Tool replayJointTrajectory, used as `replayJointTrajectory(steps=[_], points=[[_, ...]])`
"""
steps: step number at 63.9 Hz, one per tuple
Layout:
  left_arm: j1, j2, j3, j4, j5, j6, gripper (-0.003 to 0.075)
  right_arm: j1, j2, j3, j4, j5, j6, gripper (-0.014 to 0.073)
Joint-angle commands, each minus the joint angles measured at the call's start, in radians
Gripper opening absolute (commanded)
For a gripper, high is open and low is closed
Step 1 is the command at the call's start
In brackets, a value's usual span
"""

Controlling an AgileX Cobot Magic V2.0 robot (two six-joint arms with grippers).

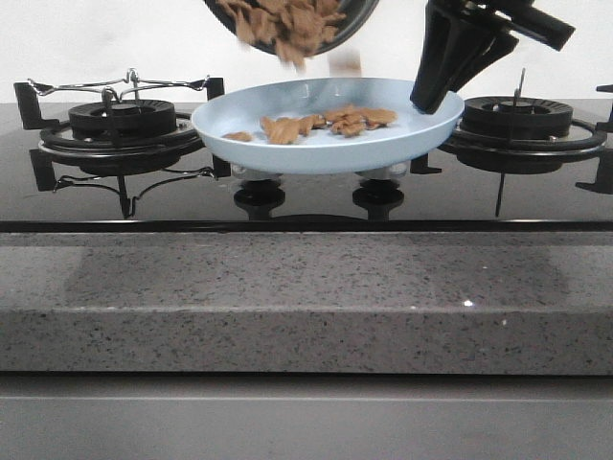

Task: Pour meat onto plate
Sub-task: 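Tilt the pan with the left gripper, pouring meat onto the plate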

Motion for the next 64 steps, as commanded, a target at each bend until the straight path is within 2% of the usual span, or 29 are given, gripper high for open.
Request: replayJointTrajectory(steps=[1,9,27,41,52,64], points=[[-0.030,-0.035,-0.029,0.032,-0.102,-0.002,-0.0020,0.000,-0.057,-0.024,0.039,-0.018,-0.007,-0.0060],[-0.039,-0.041,-0.029,0.089,-0.102,-0.004,-0.0020,0.000,-0.057,-0.024,0.039,-0.018,-0.007,-0.0060],[-0.039,-0.052,-0.029,0.091,-0.052,-0.015,-0.0020,0.000,-0.057,-0.024,0.039,-0.018,-0.007,-0.0060],[0.042,-0.052,-0.029,0.053,-0.026,-0.057,-0.0020,0.000,-0.057,-0.024,0.039,-0.018,-0.007,-0.0060],[0.175,-0.050,-0.029,-0.148,-0.026,-0.057,-0.0020,0.000,-0.057,-0.024,0.039,-0.018,-0.007,-0.0060],[0.386,-0.034,-0.029,-0.478,0.036,-0.057,-0.0020,0.000,-0.057,-0.024,0.039,-0.018,-0.007,-0.0060]])
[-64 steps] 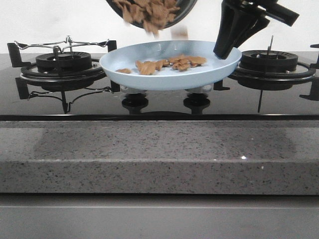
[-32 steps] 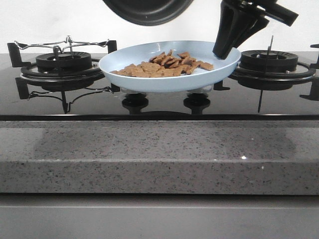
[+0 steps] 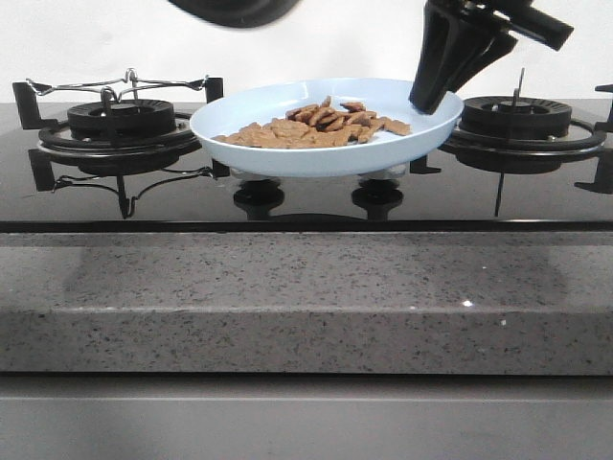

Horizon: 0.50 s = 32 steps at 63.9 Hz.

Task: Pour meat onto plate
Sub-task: 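Tilt the pan with the left gripper, pouring meat onto the plate, then lower the empty pan back onto its burner with the left gripper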

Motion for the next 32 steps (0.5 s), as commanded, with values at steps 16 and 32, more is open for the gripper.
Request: replayJointTrajectory(steps=[16,32], points=[[0.438,0.153,-0.029,-0.629,0.347,0.001,-0.0020,0.000,-0.057,-0.024,0.039,-0.018,-0.007,-0.0060],[0.630,0.401,-0.029,-0.929,0.562,0.007,-0.0020,0.000,-0.057,-0.024,0.039,-0.018,-0.007,-0.0060]])
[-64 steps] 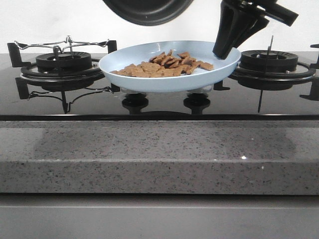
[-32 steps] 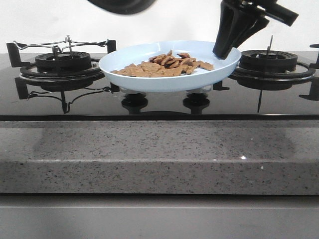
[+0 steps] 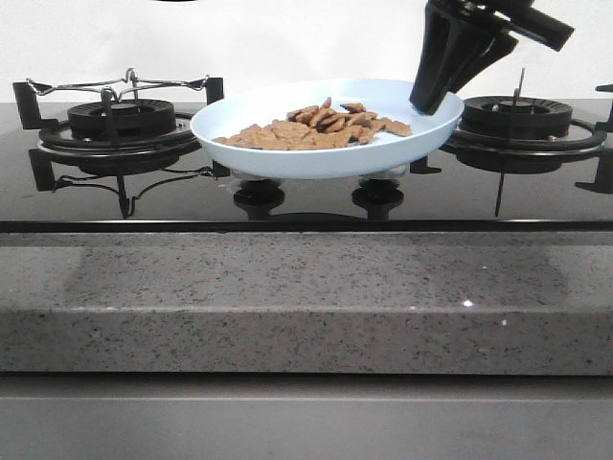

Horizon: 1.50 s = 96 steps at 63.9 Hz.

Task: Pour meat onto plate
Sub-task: 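Lower the empty pan back onto its burner with the left gripper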

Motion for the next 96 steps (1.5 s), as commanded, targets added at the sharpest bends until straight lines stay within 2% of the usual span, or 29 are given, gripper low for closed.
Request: replayJointTrajectory(steps=[1,20,42,49,61,68,78,96], points=[[0.031,0.029,-0.029,-0.172,0.064,0.000,-0.0020,0.000,-0.057,-0.026,0.039,-0.018,-0.007,-0.0060],[0.037,0.190,-0.029,-0.219,0.090,0.000,-0.0020,0.000,-0.057,-0.026,0.039,-0.018,-0.007,-0.0060],[0.039,0.229,-0.029,-0.219,0.051,0.000,-0.0020,0.000,-0.057,-0.026,0.039,-0.017,-0.007,-0.0060],[0.039,0.229,-0.029,-0.162,-0.020,-0.075,-0.0020,0.000,-0.057,-0.026,0.039,-0.017,-0.007,-0.0060],[0.039,0.229,-0.029,-0.105,-0.060,-0.075,-0.0009,0.000,-0.057,-0.026,0.039,-0.017,-0.007,-0.0060],[0.039,0.229,-0.029,-0.099,-0.035,-0.075,0.0060,0.000,-0.057,-0.026,0.039,-0.017,-0.007,-0.0060],[0.039,0.229,-0.029,-0.074,0.008,-0.075,0.0215,0.000,-0.057,-0.026,0.039,-0.017,-0.007,-0.0060],[0.039,0.229,-0.029,-0.056,0.059,-0.073,0.0449,0.000,-0.057,-0.026,0.039,-0.017,-0.007,-0.0060]])
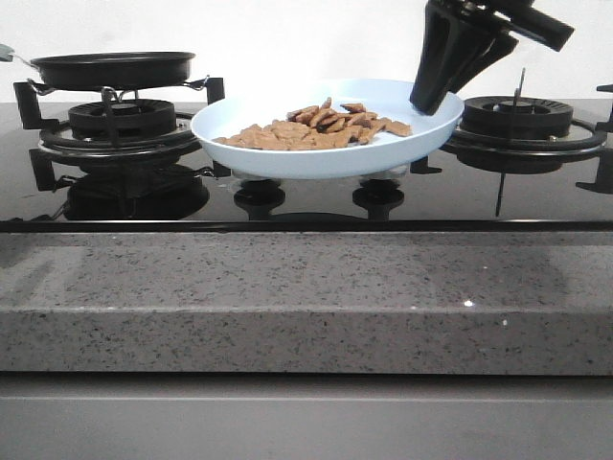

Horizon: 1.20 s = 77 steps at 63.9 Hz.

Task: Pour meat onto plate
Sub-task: 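Lower the empty pan back onto its burner with the left gripper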

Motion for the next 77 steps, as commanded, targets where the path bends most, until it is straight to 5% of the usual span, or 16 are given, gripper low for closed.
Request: replayJointTrajectory(steps=[1,8,35,43,56,77], points=[[0.000,-0.041,-0.029,-0.054,0.077,0.008,0.0461,0.000,-0.057,-0.026,0.039,-0.017,-0.007,-0.0060],[0.000,-0.041,-0.029,-0.052,0.150,0.019,0.0515,0.000,-0.057,-0.026,0.039,-0.017,-0.007,-0.0060],[-0.017,-0.043,-0.029,0.134,0.241,-0.017,0.0502,0.000,-0.057,-0.026,0.039,-0.017,-0.007,-0.0060],[-0.039,-0.043,-0.029,0.134,0.266,-0.017,0.0361,0.000,-0.057,-0.026,0.039,-0.017,-0.007,-0.0060],[-0.080,-0.043,-0.029,0.136,0.315,0.003,-0.0011,0.000,-0.057,-0.026,0.039,-0.017,-0.007,-0.0060],[-0.173,-0.172,-0.012,0.245,0.233,0.043,-0.0020,0.000,-0.057,-0.026,0.039,-0.017,-0.007,-0.0060]])
